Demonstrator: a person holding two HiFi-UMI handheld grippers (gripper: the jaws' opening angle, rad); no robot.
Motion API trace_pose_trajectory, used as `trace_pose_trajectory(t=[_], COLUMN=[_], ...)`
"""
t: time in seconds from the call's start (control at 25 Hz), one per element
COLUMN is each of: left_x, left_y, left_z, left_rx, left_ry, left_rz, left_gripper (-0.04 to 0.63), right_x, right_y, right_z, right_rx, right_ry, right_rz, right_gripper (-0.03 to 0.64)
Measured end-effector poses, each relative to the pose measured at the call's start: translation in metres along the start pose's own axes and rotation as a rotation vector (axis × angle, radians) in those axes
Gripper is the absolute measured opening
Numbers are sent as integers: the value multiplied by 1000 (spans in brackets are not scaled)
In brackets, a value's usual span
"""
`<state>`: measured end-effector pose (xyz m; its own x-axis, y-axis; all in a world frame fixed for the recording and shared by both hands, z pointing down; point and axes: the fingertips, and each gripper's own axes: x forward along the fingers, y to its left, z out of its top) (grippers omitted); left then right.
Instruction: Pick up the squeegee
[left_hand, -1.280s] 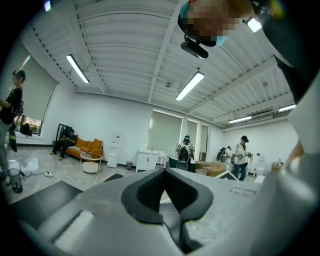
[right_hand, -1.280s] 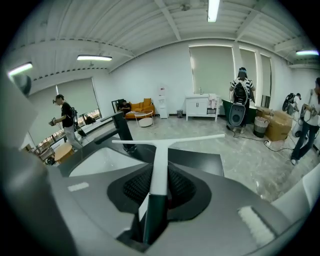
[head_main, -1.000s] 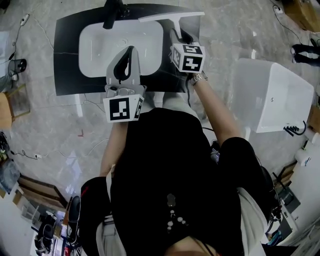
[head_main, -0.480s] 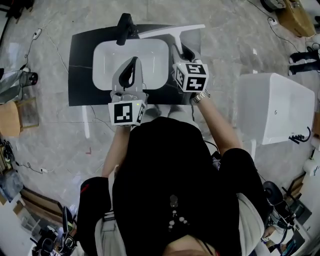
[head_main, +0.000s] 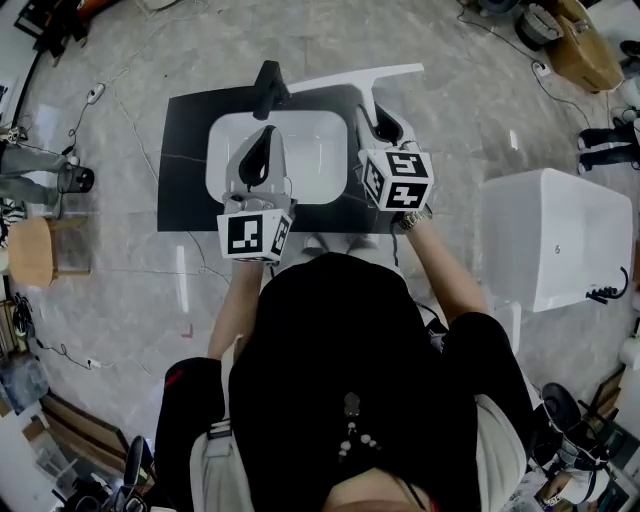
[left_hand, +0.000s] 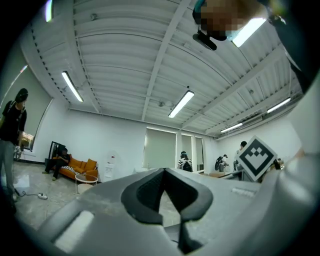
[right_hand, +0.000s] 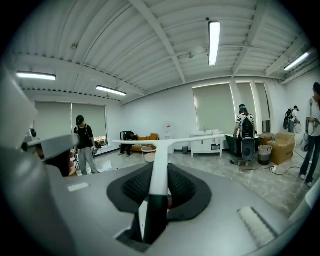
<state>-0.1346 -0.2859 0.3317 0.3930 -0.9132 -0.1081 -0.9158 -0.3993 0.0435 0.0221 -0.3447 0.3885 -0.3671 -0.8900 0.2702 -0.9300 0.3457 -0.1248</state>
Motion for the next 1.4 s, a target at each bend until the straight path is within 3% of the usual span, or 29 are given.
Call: trace_pose_trajectory(t=[0.56,1.4], left_x=[-17,-23], left_y=[14,15], left_z=[67,86], left_rx=[43,64], left_ry=[-83,-95], left_rz=[14,8], left_gripper=[2,2], right_x=[-63,-88], right_y=[37,54], right_z=[98,125], right_rx=[-4,9], right_ry=[-215,-318], right_rz=[36,64], right_gripper=[91,89])
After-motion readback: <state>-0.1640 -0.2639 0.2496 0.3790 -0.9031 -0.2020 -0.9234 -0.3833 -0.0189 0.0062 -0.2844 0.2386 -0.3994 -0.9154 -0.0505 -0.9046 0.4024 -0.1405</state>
